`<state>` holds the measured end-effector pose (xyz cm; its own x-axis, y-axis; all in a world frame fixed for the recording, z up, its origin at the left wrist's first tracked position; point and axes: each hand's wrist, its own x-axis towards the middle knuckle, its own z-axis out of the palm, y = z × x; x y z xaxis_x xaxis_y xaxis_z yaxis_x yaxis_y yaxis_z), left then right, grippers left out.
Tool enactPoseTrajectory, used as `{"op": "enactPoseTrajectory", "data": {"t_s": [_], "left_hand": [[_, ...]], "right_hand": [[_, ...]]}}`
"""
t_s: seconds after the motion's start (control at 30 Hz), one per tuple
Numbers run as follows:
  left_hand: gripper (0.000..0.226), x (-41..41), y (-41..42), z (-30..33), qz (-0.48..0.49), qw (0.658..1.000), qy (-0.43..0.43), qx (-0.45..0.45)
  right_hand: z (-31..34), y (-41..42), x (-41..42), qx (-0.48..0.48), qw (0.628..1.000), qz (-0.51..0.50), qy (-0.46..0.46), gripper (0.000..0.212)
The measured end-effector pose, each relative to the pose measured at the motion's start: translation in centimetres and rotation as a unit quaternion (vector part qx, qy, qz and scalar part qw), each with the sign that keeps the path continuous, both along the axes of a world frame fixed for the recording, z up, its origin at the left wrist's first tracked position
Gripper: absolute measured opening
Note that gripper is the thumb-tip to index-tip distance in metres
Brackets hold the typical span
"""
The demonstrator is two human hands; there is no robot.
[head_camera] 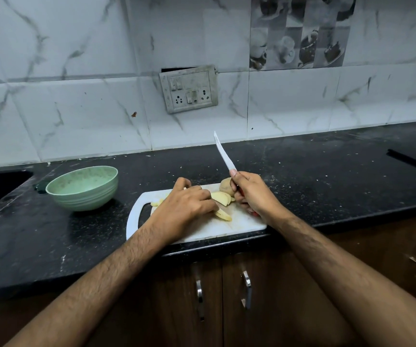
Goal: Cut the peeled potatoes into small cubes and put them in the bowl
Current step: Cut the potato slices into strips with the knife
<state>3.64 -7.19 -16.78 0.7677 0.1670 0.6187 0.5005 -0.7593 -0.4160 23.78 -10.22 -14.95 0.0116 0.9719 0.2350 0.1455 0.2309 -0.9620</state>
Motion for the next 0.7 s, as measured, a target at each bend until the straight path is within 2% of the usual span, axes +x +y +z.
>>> {"op": "enactPoseTrajectory", "data": {"t_s": [0.1,0.2,0.27,0.33,0.4,0.53,0.7], "left_hand": [[0.014,-0.7,-0.2,-0.2,0.003,0.995,-0.052,-0.085],[0.034,-1.8,-0.3,-0.5,0.053,0.983,-0.075,-0.161],[0.048,-1.9,-0.4,-0.6,0.095,0.973,-0.081,-0.194],[0.057,-1.5,-0.4,-0.5,0.132,0.964,-0.076,-0.217],[0.059,-1.2,-0.5,-0.5,0.157,0.955,-0.079,-0.24],[0.06,-0.8,-0.7,-0.4,0.172,0.951,-0.09,-0.239],[0.054,-0.5,-0.9,-0.3,0.178,0.95,-0.097,-0.239]], "right_hand": [[0.7,-0.3,0.5,-0.021,0.995,-0.003,-0.1,0.043],[1.7,-1.9,1.1,-0.065,0.967,0.002,-0.248,0.044],[2.2,-3.6,1.4,-0.095,0.927,-0.002,-0.364,0.044],[2.5,-5.3,1.4,-0.1,0.865,-0.023,-0.491,0.043],[2.6,-6.8,0.8,-0.101,0.813,-0.053,-0.57,0.04],[2.7,-8.9,-0.8,-0.097,0.757,-0.078,-0.641,0.038],[3.4,-9.7,-2.3,-0.095,0.742,-0.082,-0.659,0.037]]}}
